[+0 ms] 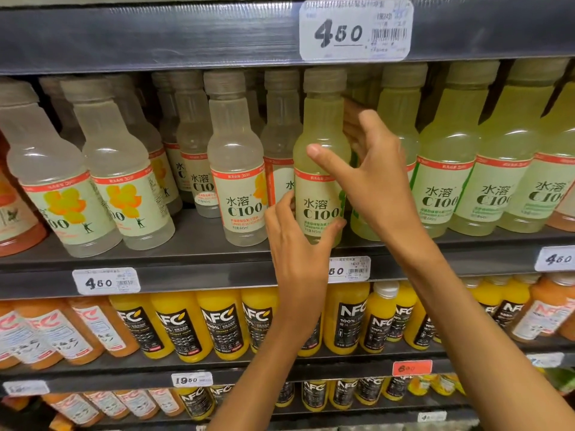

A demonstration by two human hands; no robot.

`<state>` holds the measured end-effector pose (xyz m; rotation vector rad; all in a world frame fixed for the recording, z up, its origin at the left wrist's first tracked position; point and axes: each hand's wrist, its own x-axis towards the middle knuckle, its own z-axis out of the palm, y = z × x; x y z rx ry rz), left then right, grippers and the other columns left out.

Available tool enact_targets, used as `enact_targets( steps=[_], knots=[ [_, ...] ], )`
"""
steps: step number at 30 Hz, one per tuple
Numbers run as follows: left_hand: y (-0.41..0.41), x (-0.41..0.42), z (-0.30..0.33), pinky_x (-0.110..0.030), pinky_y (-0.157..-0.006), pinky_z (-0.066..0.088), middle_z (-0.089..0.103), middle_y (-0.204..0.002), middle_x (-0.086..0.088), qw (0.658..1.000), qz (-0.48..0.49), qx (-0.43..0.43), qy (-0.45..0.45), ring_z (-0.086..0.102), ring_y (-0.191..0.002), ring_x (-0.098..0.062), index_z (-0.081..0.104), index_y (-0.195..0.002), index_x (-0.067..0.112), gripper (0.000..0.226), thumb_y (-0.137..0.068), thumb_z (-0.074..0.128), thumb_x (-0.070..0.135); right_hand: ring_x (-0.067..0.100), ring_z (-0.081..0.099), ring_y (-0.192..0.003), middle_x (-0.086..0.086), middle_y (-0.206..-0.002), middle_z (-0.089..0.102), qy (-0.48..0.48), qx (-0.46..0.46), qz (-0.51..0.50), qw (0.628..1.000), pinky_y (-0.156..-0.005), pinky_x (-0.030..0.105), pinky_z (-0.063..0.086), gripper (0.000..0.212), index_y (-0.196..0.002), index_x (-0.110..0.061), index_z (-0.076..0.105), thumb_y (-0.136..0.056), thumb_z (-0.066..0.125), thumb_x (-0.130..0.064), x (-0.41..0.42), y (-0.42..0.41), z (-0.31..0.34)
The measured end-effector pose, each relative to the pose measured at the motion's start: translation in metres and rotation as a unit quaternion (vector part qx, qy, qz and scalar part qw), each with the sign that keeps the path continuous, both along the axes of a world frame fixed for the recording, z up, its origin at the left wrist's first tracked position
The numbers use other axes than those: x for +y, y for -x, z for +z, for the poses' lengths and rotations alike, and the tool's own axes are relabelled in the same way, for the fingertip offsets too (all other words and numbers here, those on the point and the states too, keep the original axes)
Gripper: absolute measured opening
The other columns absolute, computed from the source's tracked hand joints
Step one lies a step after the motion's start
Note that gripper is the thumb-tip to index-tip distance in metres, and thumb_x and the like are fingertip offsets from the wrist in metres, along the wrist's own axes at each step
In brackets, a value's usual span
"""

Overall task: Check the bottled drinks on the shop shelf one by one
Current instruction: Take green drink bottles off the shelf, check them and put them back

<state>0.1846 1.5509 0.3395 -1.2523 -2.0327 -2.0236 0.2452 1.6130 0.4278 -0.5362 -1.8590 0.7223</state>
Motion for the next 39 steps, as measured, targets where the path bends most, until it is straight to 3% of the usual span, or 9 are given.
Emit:
enact_targets(
  steps=[11, 14, 19, 23, 28, 31, 33, 36, 39],
  knots=[
    [0.007, -0.007, 0.002, -0.029, -0.101, 0.045, 0.038, -0.119, 0.002, 0.998, -0.042, 0.029, 0.024, 0.048, -0.118, -0.017, 0.039, -0.138, 0.009, 0.069, -0.08, 0.076, 0.011, 0.031, 0.06, -0.105, 0.018, -0.108, 0.063, 0.035, 0.03, 0.014, 0.999, -0.089, 0.051, 0.049, 0.035, -0.101, 0.006, 0.052, -0.086, 0.07, -0.02, 0.002, 0.005, -0.003],
    [0.005, -0.006, 0.002, -0.037, -0.101, 0.045, 0.04, -0.121, -0.001, 0.999, -0.043, 0.026, 0.017, 0.048, -0.12, -0.021, 0.04, -0.138, 0.007, 0.067, -0.08, 0.075, 0.011, 0.032, 0.06, -0.102, 0.019, -0.105, 0.062, 0.033, 0.033, 0.012, 0.999, -0.087, 0.051, 0.048, 0.035, -0.099, 0.006, 0.052, -0.088, 0.069, -0.022, 0.001, 0.007, -0.004],
    [0.004, -0.005, 0.004, -0.04, -0.104, 0.043, 0.04, -0.129, -0.009, 0.998, -0.032, 0.034, 0.051, 0.045, -0.124, -0.023, 0.036, -0.141, 0.006, 0.071, -0.081, 0.074, 0.01, 0.009, 0.052, -0.083, 0.001, -0.091, 0.056, -0.017, 0.033, -0.029, 0.999, -0.072, 0.029, 0.045, 0.026, -0.095, -0.007, 0.048, -0.092, 0.063, -0.028, -0.007, 0.004, -0.009],
    [-0.008, -0.012, 0.003, -0.034, -0.111, 0.034, 0.035, -0.136, -0.01, 0.996, 0.013, 0.075, 0.035, 0.035, -0.131, -0.015, 0.031, -0.143, 0.006, 0.075, -0.081, 0.073, 0.008, 0.013, 0.05, -0.127, 0.007, -0.137, 0.054, -0.002, 0.098, -0.035, 0.995, -0.105, 0.034, 0.043, 0.048, -0.136, -0.008, 0.047, -0.095, 0.057, -0.029, -0.013, -0.017, -0.013],
    [-0.034, -0.012, 0.004, -0.02, -0.11, 0.031, 0.043, -0.131, -0.009, 0.988, 0.032, 0.14, -0.053, 0.04, -0.126, -0.015, 0.045, -0.134, 0.004, 0.054, -0.084, 0.066, 0.0, 0.008, 0.06, -0.107, 0.002, -0.114, 0.061, -0.039, 0.214, -0.122, 0.968, -0.092, 0.021, 0.048, 0.031, -0.124, 0.0, 0.055, -0.096, 0.055, -0.014, 0.003, -0.045, -0.005],
    [-0.045, -0.002, 0.008, -0.035, -0.106, 0.04, 0.047, -0.133, -0.011, 0.99, -0.034, 0.137, 0.008, 0.045, -0.125, -0.02, 0.047, -0.135, 0.005, 0.05, -0.087, 0.063, 0.001, 0.02, 0.054, -0.086, 0.011, -0.095, 0.057, -0.045, 0.124, -0.162, 0.978, -0.075, 0.017, 0.044, 0.016, -0.103, -0.003, 0.052, -0.096, 0.055, -0.018, 0.015, -0.043, 0.005],
    [-0.049, 0.003, 0.008, -0.038, -0.105, 0.04, 0.044, -0.137, -0.009, 0.989, -0.056, 0.129, 0.042, 0.044, -0.127, -0.021, 0.042, -0.138, 0.007, 0.054, -0.088, 0.062, 0.002, 0.011, 0.039, -0.071, 0.002, -0.08, 0.045, -0.044, 0.038, -0.169, 0.984, -0.062, 0.011, 0.034, 0.019, -0.092, -0.009, 0.041, -0.095, 0.057, -0.02, 0.021, -0.037, 0.008],
    [-0.051, 0.009, 0.009, -0.038, -0.108, 0.038, 0.039, -0.142, -0.01, 0.986, -0.074, 0.135, 0.071, 0.039, -0.133, -0.02, 0.034, -0.143, 0.006, 0.062, -0.088, 0.064, 0.003, 0.001, 0.03, -0.065, -0.011, -0.075, 0.031, -0.048, 0.005, -0.178, 0.983, -0.062, 0.006, 0.033, 0.027, -0.089, -0.01, 0.035, -0.094, 0.059, -0.02, 0.023, -0.033, 0.009],
    [-0.051, 0.01, 0.01, -0.039, -0.108, 0.037, 0.036, -0.145, -0.009, 0.984, -0.081, 0.13, 0.086, 0.036, -0.135, -0.02, 0.026, -0.146, 0.008, 0.069, -0.089, 0.064, 0.007, 0.005, 0.034, -0.072, -0.007, -0.081, 0.035, -0.045, 0.029, -0.189, 0.981, -0.066, 0.003, 0.031, 0.032, -0.091, -0.01, 0.036, -0.09, 0.065, -0.023, 0.022, -0.039, 0.01]
  ],
)
